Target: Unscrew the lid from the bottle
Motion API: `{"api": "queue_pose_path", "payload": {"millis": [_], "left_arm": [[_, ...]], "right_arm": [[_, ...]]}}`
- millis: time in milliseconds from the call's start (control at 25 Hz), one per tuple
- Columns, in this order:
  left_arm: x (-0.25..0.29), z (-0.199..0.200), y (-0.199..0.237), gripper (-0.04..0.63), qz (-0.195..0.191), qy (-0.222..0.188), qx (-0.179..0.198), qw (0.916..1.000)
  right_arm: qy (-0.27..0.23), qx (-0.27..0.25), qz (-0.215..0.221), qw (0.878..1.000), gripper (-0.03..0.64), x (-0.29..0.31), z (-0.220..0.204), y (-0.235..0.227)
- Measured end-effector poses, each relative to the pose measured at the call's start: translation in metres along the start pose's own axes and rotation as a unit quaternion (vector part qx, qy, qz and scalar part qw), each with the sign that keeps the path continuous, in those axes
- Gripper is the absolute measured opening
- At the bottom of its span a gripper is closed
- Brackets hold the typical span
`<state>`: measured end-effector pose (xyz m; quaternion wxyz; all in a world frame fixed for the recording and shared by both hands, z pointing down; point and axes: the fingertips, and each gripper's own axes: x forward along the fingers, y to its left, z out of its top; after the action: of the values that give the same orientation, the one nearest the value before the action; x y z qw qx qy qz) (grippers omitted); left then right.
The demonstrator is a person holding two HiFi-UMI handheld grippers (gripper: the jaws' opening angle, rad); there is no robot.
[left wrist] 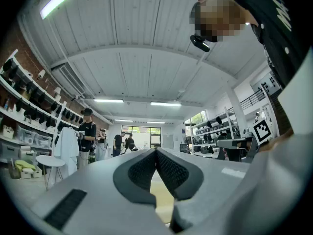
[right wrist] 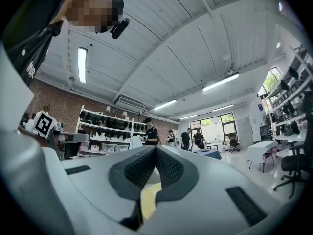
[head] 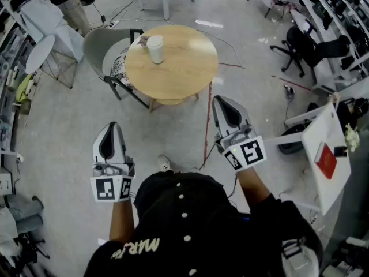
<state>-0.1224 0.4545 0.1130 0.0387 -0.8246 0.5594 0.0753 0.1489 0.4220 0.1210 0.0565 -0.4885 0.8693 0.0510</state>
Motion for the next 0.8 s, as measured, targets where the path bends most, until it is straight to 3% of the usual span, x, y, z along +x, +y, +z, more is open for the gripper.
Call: {"api": "queue_pose_path", "payload": {"millis": [200, 400, 800], "left_arm": [[0.001, -0.005, -0.006, 0.005, -0.006, 0.006, 0.007, 0.9999], [0.001, -0.012, -0.004, 0.003, -0.006, 0.013, -0.026, 0.9996], [0.013, -0.025, 0.005, 0.005, -0.008, 0.038, 0.01, 0.9992]], "right_arm": [[0.001, 0.003, 0.002, 1.0, -0.012, -0.002, -0.002, 0.0], [-0.008, 0.02, -0.002, 1.0, -0.012, -0.006, -0.005, -0.002], [-0.001, 0.022, -0.004, 1.0, -0.011, 0.005, -0.01, -0.001]]}}
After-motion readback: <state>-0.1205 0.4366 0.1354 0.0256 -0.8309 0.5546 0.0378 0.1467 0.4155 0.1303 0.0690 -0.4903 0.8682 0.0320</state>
